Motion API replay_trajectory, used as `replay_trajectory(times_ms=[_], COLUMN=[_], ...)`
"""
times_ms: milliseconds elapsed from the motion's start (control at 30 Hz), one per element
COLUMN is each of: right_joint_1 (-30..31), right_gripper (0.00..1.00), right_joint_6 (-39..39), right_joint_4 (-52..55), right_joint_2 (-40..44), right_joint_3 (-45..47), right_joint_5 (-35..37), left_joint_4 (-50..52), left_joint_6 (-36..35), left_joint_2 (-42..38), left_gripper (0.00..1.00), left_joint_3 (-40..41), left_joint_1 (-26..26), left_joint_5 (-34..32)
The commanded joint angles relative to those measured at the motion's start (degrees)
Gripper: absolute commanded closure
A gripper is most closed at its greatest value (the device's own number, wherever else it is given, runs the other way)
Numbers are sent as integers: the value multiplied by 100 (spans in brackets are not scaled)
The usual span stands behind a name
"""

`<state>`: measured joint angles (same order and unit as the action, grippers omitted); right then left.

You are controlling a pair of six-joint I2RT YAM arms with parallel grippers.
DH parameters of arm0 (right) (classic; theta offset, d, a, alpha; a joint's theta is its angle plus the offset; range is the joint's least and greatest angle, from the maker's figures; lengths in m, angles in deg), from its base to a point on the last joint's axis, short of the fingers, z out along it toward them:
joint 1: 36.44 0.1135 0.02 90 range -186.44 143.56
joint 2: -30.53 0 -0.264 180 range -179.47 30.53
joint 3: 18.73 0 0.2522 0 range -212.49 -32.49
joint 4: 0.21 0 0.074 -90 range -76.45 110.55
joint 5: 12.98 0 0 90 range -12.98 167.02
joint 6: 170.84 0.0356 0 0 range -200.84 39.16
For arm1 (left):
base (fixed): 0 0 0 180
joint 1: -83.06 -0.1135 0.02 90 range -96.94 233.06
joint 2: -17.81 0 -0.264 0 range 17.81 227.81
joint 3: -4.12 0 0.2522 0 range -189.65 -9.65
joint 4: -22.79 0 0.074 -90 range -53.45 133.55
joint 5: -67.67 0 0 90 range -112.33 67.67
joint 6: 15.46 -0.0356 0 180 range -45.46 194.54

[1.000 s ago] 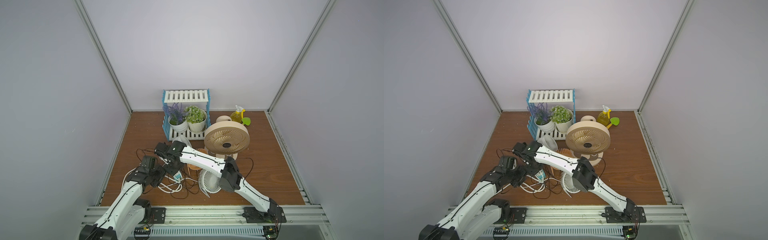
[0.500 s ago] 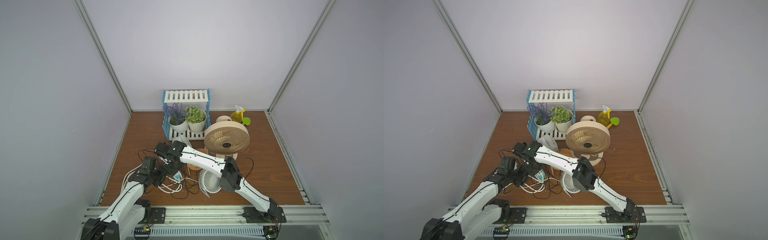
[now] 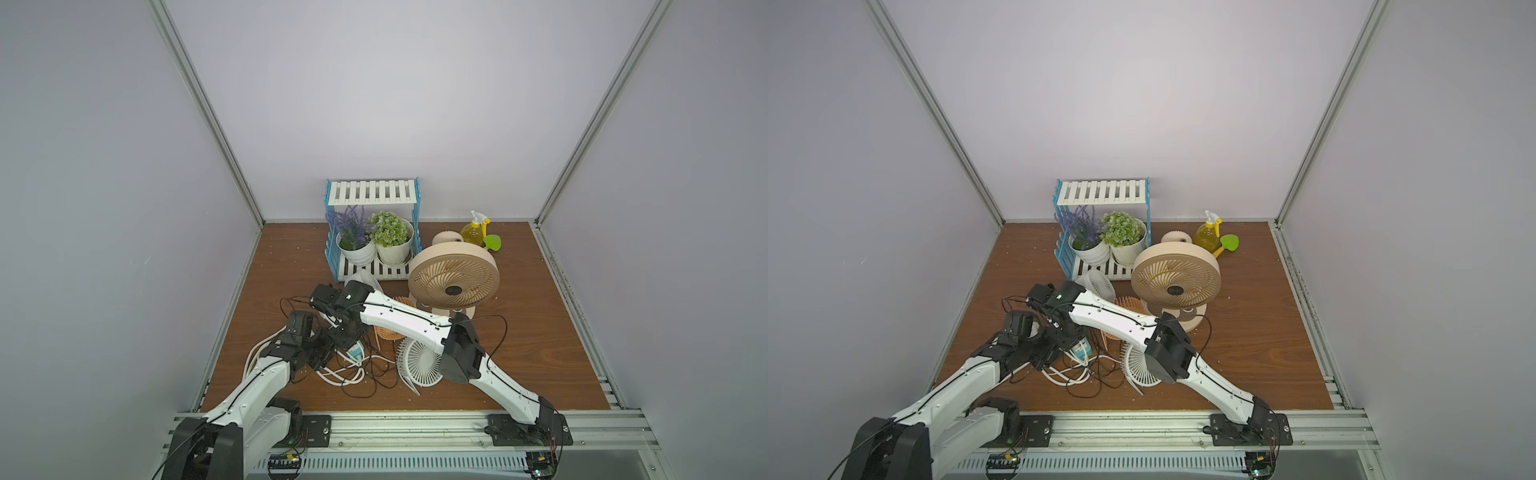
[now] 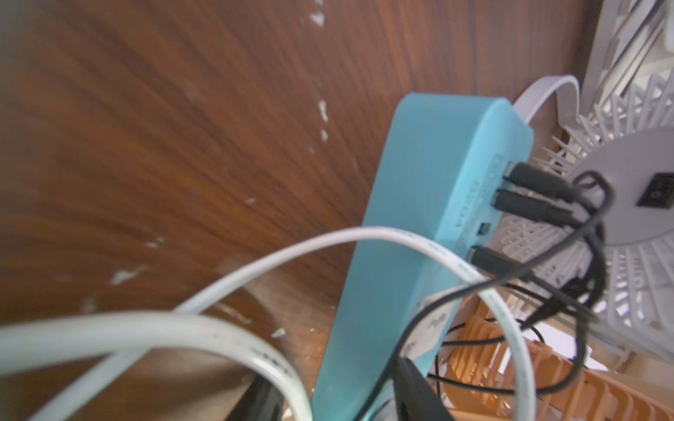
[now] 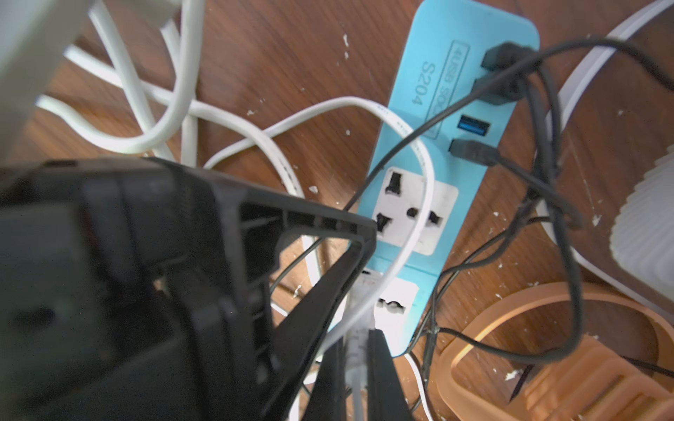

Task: Unplug the desk fan from the power strip
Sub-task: Remove the plug from the socket.

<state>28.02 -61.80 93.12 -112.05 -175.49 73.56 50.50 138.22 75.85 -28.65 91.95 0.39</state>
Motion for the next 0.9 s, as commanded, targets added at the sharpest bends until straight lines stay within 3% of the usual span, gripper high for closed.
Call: replay_trajectory(times_ms=[0,333,867], right_joint_1=[109,-83,-29], right_gripper=[100,100,100], right_joint_6=[53,134,117], right_joint_4=[36,-77,-56], right_joint_2=[118,308,758], right_joint_3=[-239,64,62], right_joint_5=[-79,145,321], left_joint_4=[712,902,838], left_joint_6=[-299,-498,-506], left_joint_2=[251,449,488], left_gripper=[56,69,69], left_joint_3=[9,77,283], left_joint_1=[55,61,61], left_joint_5=[-268,-450,-514])
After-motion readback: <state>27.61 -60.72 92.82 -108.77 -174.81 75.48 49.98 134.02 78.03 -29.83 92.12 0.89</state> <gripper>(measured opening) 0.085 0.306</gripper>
